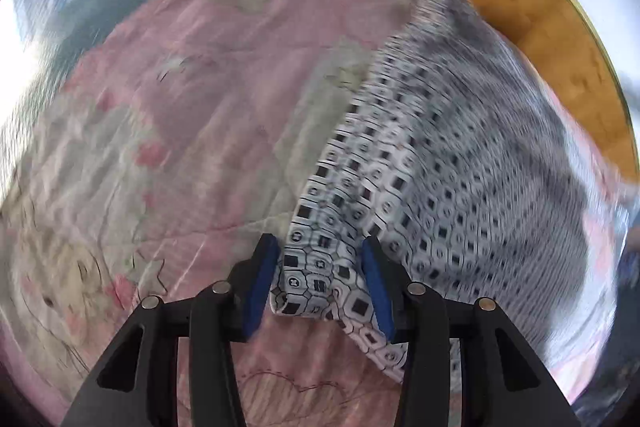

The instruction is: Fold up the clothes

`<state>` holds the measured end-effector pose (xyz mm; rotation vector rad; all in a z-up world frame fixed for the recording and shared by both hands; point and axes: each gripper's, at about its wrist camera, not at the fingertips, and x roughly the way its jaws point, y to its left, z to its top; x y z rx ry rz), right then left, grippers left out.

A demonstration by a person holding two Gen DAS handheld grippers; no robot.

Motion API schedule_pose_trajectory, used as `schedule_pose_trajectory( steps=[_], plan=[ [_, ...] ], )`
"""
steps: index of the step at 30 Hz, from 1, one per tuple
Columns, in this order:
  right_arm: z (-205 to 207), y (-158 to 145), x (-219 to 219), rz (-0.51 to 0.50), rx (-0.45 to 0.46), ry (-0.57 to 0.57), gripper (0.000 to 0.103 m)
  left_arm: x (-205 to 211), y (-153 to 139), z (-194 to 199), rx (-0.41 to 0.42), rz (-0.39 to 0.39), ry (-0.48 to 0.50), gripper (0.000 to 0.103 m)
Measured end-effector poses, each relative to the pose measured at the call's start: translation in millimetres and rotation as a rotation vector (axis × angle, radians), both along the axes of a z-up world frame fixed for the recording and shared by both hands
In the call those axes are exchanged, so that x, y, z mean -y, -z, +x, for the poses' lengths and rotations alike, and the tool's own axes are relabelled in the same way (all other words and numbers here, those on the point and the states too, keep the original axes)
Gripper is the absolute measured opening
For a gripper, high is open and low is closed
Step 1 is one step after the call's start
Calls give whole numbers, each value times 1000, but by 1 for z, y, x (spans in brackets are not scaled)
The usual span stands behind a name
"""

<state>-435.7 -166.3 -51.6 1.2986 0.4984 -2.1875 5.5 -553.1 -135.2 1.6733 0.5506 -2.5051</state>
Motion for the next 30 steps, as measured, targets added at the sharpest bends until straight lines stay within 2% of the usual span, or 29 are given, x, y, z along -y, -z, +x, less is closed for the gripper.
schedule_pose_trajectory(
  steps=[4, 6, 7, 9, 10, 12, 13, 16, 18, 21, 22, 23, 24, 25, 26, 27, 28, 29, 30],
  plan=[
    [-7, 33, 173, 90, 32, -173, 67, 3, 2, 5, -40, 35, -6, 44],
    [14, 77, 245, 211, 93, -266, 67, 8, 3, 9, -66, 72, -19, 44],
    [14, 102, 261, 295, 127, -299, 64, 10, 4, 12, -78, 90, -22, 44],
    [19, 147, 280, 488, 182, -359, 32, 13, 5, 16, -101, 120, -23, 44],
    [18, 160, 284, 554, 182, -379, 14, 14, 5, 17, -111, 131, -19, 44],
    [11, 158, 276, 599, 100, -395, 10, 15, 5, 20, -122, 154, -21, 44],
    [5, 150, 271, 587, 57, -382, 9, 15, 5, 21, -127, 165, -23, 44],
    [-19, 87, 254, 269, -76, -222, 10, 17, 4, 23, -131, 157, -33, 44],
    [-30, 83, 251, 127, -87, -178, 10, 8, 2, 21, -123, 88, -29, 44],
    [-41, 107, 249, 100, -37, -158, 13, -6, -2, 16, -96, 3, -13, 44],
    [-44, 112, 244, 93, -34, -141, 24, -5, -4, 15, -103, 34, -13, 44],
    [-46, 109, 231, 72, -54, -106, 28, -2, -8, 14, -115, 79, -16, 44],
    [-46, 98, 212, 24, -71, -54, 29, 1, -11, 13, -128, 124, -18, 44],
    [-46, 84, 189, -40, -84, 11, 37, 3, -8, 9, -127, 167, -32, 45],
    [-44, 69, 164, -98, -103, 78, 49, 6, -4, 5, -122, 209, -49, 47],
    [-38, 54, 135, -148, -129, 149, 54, 9, -1, 0, -117, 251, -65, 57],
    [-29, 42, 113, -183, -146, 202, 63, 12, 3, -5, -113, 293, -82, 60],
    [-16, 37, 96, -189, -144, 228, 63, 15, 7, -10, -108, 335, -99, 60],
    [-5, 39, 76, -174, -132, 245, 63, 9, 5, -17, -131, 313, -86, 62]
  ],
)
